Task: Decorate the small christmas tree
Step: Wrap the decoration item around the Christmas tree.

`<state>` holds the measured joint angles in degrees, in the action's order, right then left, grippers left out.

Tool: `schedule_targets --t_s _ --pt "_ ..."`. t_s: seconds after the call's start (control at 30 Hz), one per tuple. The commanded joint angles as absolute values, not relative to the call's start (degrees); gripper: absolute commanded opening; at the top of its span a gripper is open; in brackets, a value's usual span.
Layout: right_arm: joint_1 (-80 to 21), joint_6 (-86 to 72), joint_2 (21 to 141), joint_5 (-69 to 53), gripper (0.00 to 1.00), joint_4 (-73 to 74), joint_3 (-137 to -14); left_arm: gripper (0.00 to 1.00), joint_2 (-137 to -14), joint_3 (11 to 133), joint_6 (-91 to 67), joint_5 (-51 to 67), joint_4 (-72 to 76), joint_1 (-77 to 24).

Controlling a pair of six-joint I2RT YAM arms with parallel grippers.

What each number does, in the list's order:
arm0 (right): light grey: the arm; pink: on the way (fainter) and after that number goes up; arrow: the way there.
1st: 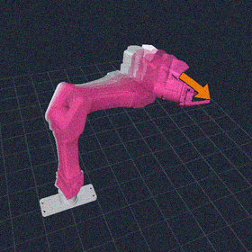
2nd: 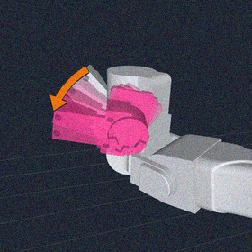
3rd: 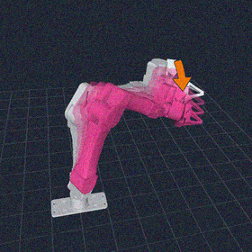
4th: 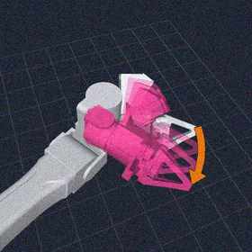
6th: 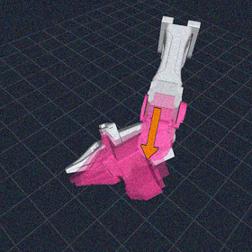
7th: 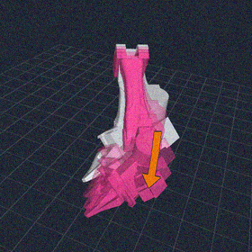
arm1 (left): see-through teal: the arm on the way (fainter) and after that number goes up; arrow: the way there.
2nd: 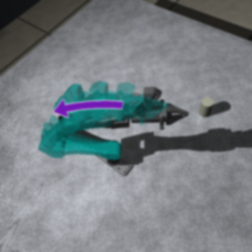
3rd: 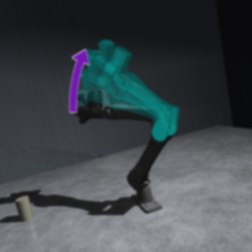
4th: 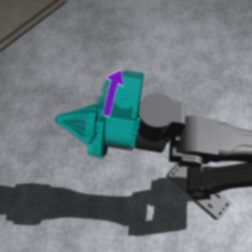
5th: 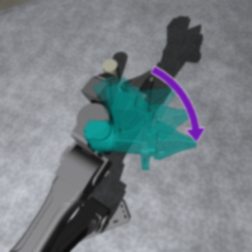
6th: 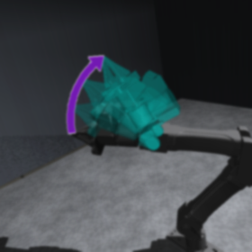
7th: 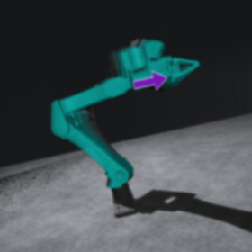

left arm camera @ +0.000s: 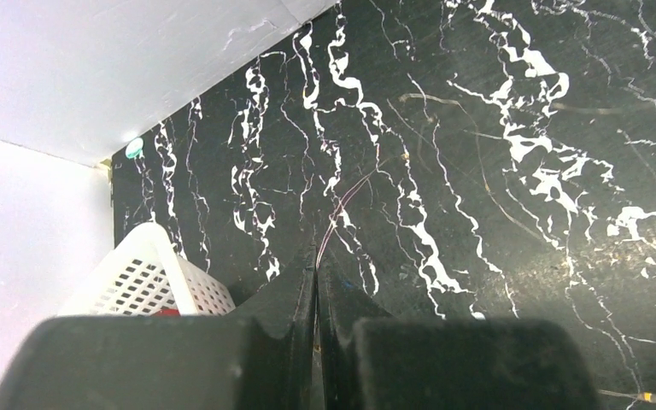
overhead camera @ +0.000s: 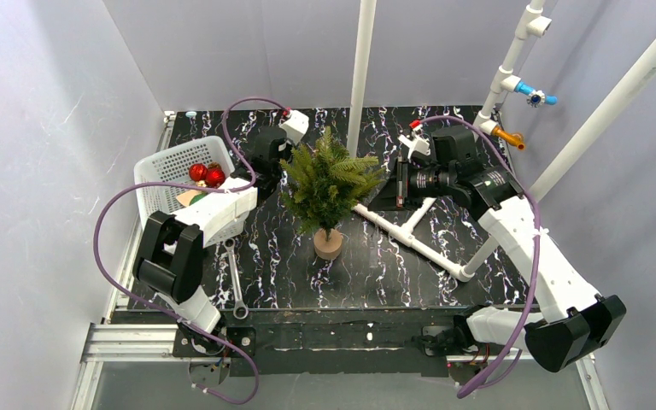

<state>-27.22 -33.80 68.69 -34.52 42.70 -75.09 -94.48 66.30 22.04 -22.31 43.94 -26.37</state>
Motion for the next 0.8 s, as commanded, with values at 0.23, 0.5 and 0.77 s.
schedule_targets --t_s 0.23,0.5,0.77 --pt "-29.42 -35.33 69.38 -35.61 0.01 37.23 -72.69 0.0 -89.56 63.46 24.66 -25.48 45.64 -25.01" --pt "-29.53 -34.2 69.79 -34.26 0.01 38.43 -71.69 0.0 -86.91 61.29 23.22 -25.48 44.98 -24.28" --pt "-29.53 -34.94 69.62 -34.22 0.01 36.73 -70.35 0.0 -84.53 59.45 22.81 -26.46 43.73 -23.53"
